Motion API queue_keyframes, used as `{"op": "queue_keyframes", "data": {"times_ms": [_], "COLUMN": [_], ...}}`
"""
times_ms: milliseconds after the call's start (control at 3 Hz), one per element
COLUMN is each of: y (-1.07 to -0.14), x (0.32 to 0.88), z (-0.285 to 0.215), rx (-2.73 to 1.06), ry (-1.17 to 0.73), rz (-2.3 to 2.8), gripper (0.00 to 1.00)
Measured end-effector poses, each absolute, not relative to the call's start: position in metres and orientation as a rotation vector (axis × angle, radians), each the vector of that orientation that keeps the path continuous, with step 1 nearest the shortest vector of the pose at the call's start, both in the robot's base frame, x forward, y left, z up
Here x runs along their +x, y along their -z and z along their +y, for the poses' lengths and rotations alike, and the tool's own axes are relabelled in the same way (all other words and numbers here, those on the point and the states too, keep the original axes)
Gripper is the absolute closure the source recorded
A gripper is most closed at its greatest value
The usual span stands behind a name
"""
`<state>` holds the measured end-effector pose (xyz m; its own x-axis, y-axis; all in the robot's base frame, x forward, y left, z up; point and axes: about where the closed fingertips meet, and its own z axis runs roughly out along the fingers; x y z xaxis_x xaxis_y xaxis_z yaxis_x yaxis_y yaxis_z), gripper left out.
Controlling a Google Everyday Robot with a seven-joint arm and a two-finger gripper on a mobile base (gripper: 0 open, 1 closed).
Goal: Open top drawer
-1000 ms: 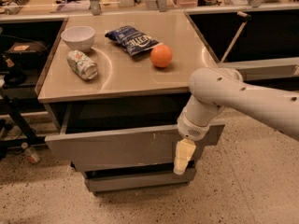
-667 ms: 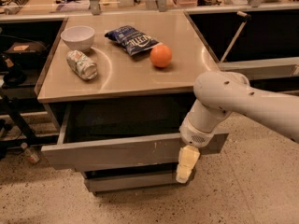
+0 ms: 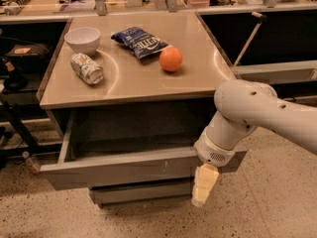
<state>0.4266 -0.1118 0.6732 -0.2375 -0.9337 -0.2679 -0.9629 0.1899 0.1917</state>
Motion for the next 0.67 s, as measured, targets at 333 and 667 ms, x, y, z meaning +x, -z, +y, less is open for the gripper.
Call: {"op": "queue_keyframes", "data": {"times_ms": [333,667], "y": [-0.6909,-0.6913], "x": [0.3833,0.3824], "z": [-0.1252,-0.1255], "rx": [-1.88,-1.88], "ry": [-0.557,-0.56], "rz": [2.387,2.388], "gripper": [0.0,0.0]}}
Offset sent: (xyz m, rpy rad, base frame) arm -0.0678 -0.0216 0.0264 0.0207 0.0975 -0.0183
